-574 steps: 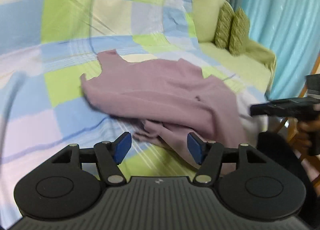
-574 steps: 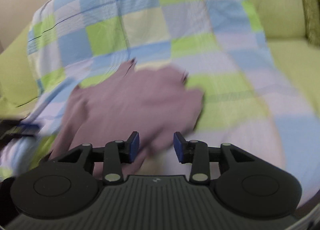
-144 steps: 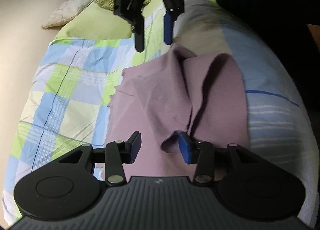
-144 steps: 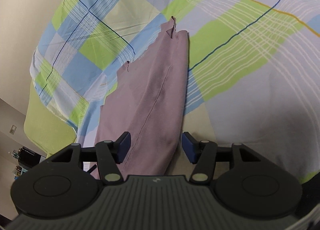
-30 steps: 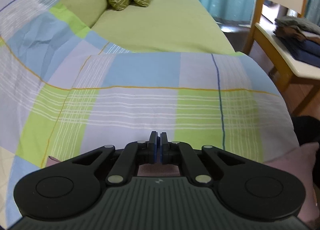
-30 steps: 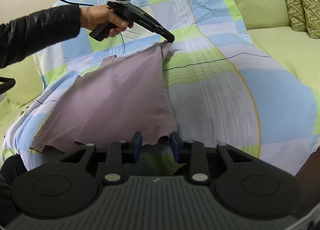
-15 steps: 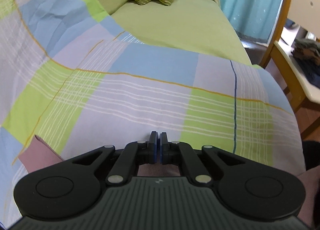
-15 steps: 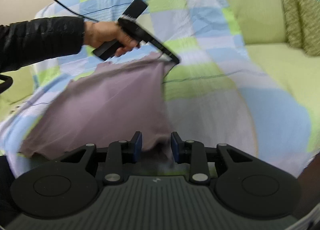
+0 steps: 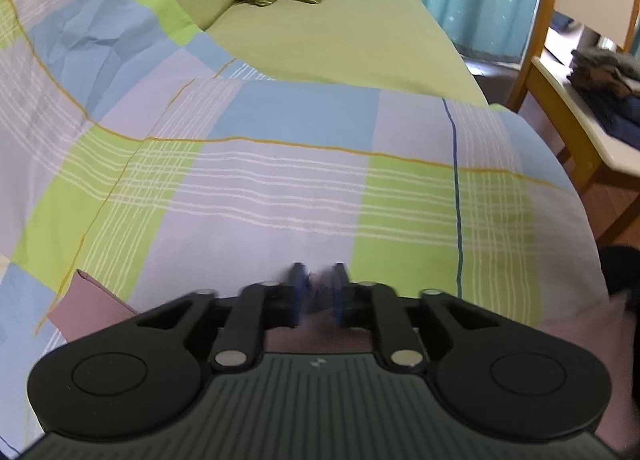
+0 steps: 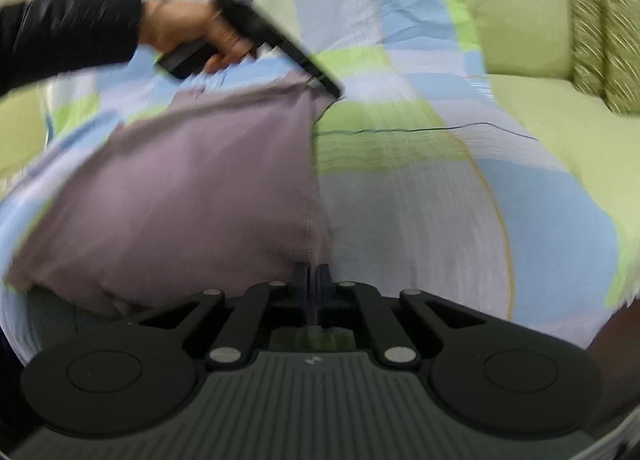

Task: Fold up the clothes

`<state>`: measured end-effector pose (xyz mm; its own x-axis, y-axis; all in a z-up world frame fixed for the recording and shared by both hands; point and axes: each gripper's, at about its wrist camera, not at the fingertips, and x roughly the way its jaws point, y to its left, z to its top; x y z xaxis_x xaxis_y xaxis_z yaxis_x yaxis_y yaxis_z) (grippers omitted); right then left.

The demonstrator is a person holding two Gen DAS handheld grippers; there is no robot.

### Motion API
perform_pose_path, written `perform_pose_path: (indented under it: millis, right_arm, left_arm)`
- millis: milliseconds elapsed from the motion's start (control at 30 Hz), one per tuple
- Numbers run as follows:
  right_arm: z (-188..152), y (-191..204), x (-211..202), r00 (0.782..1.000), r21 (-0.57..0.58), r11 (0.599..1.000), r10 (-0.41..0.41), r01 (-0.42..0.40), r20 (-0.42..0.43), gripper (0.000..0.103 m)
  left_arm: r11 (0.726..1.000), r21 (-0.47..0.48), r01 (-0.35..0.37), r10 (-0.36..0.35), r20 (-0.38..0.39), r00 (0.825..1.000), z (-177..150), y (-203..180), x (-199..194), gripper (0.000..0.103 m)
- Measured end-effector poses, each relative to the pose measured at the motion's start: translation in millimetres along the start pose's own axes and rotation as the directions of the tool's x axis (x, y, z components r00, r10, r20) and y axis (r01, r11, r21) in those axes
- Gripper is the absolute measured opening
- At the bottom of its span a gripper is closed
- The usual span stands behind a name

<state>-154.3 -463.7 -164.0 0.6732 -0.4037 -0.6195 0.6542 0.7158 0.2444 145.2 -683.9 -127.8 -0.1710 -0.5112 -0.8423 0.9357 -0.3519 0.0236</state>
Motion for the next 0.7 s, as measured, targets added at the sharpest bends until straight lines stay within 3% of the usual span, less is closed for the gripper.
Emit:
perform_pose_path:
  millis: [100,200,267,333,467,600,700]
  right_arm:
    - [-2,-15,0,1.000,0.070,0.998,0.001,-0.001,-0.007,0.000]
    - [-2,-12,1,0.999,0.066,0.997,0.040,-0.040,-0.007,0.000]
    - [-3,-7,2,0.998,0.051,0.997,0.063,-0.062,-0.014,0.000]
    - [-4,-5,3,0.998,0.051,0.997,0.067,-0.066,-0.016,0.000]
    - [-4,-9,2,0.998,0.072,0.996,0.060,-0.060,0.002,0.000]
    - [-3,-17,-6,0.998,0.127,0.992,-0.004,-0.004,0.068,0.000]
    - [-8,-18,-1,0.999,0.138,0.990,0.005,-0.011,0.038,0.000]
  left_arm:
    - [1.000,0.019,0.012,-0.011,-0.038,0.999,-2,-1,3,0.044]
    - [0.998,0.050,0.044,-0.041,-0.070,0.997,-4,-3,2,0.041]
    - [0.996,0.060,0.066,-0.060,-0.088,0.994,-3,-5,1,0.031]
    - [0.996,0.054,0.078,-0.073,-0.091,0.993,-2,-5,0,0.008]
    - [0.996,-0.035,0.076,-0.077,-0.023,0.997,0,2,-2,0.004]
    - [0.985,-0.164,0.059,-0.046,0.077,0.996,-1,12,-1,0.004]
    - [0.970,-0.239,0.051,-0.029,0.094,0.995,-4,16,5,0.004]
